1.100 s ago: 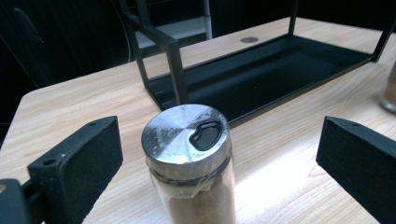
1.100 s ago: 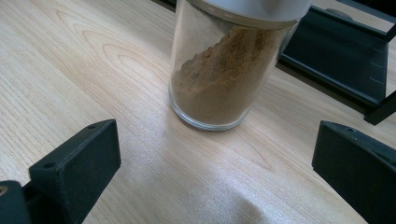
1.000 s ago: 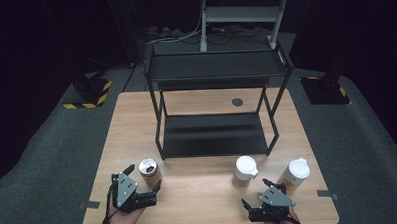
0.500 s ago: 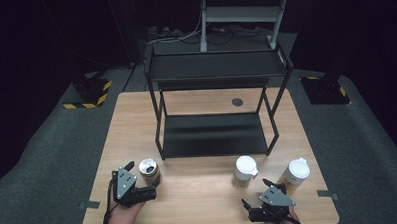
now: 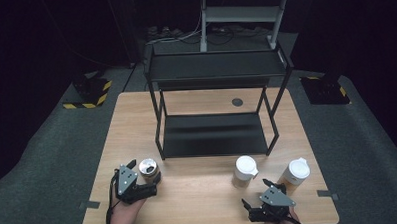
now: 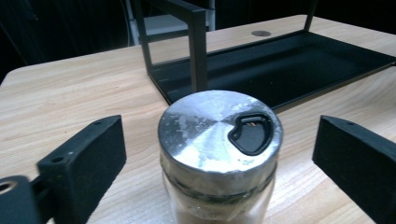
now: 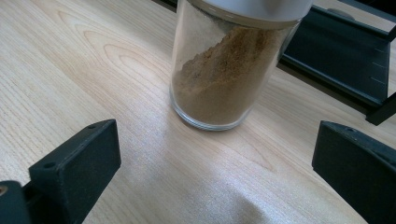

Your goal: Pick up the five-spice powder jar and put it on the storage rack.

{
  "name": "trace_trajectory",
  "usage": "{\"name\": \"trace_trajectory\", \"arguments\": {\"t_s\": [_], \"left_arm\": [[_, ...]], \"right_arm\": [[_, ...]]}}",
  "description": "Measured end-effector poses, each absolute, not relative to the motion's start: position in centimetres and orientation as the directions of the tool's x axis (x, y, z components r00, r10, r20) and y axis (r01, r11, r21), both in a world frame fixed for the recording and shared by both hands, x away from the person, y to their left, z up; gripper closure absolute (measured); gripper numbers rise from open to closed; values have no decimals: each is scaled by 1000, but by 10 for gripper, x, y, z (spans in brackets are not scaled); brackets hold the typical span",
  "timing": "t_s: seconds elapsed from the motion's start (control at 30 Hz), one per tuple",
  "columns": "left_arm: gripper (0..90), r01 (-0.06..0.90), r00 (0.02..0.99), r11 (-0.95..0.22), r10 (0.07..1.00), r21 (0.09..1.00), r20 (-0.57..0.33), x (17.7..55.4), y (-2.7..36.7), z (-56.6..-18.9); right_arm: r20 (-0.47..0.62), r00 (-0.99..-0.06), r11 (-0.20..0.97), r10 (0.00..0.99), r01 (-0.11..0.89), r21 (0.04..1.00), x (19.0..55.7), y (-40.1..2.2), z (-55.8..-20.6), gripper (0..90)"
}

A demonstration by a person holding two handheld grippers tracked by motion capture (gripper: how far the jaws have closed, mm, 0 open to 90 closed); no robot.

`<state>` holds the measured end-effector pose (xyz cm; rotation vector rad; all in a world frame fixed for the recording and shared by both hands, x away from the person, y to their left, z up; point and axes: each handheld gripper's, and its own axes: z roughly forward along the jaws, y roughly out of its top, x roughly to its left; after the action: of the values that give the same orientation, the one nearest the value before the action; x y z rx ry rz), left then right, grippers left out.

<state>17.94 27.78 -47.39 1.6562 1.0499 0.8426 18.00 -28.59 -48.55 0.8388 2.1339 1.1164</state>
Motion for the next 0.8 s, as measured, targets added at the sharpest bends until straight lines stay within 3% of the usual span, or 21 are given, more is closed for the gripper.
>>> {"name": "trace_trajectory", "arguments": {"t_s": [0.8], "left_arm": [[304, 239, 419, -160, 907, 958, 46, 184, 283, -480]], "right_arm": [[-196, -636, 447, 747, 261, 856, 181, -287, -485, 2]]}}
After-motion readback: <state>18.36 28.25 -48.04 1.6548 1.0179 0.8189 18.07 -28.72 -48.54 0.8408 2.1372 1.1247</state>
